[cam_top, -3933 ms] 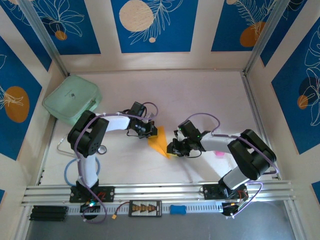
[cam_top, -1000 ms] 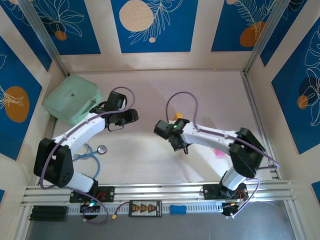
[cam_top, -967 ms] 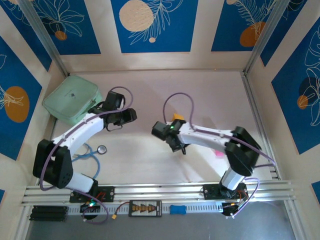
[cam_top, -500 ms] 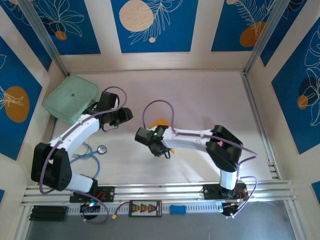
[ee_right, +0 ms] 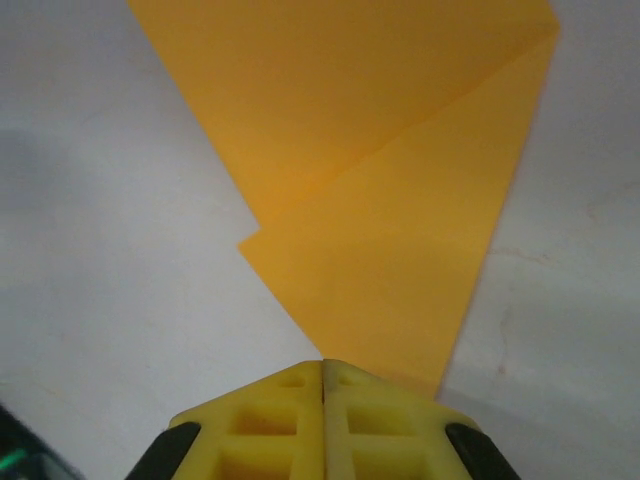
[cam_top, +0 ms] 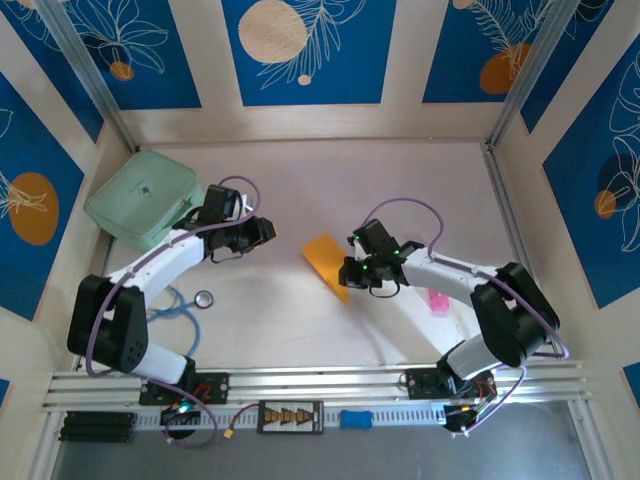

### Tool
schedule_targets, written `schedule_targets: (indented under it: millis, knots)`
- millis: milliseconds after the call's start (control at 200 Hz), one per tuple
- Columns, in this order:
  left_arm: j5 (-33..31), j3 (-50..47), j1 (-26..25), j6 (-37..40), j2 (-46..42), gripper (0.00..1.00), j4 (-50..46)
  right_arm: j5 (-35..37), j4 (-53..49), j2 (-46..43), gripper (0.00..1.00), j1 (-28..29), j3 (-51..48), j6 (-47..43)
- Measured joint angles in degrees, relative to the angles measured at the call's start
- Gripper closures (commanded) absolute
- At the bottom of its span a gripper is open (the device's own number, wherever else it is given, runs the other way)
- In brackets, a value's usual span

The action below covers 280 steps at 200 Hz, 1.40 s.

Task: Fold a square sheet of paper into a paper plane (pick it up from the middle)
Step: Rotate the paper at the center of the table.

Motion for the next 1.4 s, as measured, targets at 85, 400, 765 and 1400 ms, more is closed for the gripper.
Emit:
schedule_targets:
  millis: [85, 400, 765, 1400]
  knots:
    - [1.5, -0.5, -0.5, -0.4, 0.8, 0.71, 1.0, -2.9, 2.6, 2.3, 0.93, -0.7, 0.2, 0.3]
    - [4.9, -0.7, -2.2, -1.1, 4.1, 0.76, 3.1, -6.4, 7.0, 9.9, 0.93, -1.4, -0.8, 5.7]
    - [6.0, -0.7, -3.8, -1.8, 6.9, 0.78, 4.5, -0.2, 20.1, 6.5, 1.00, 4.4, -8.8, 34.1]
    - [9.4, 3.7, -11.5, -2.4, 13.4, 0.82, 6.6, 11.0, 26.1, -4.5, 0.86, 5.5, -16.1, 49.6]
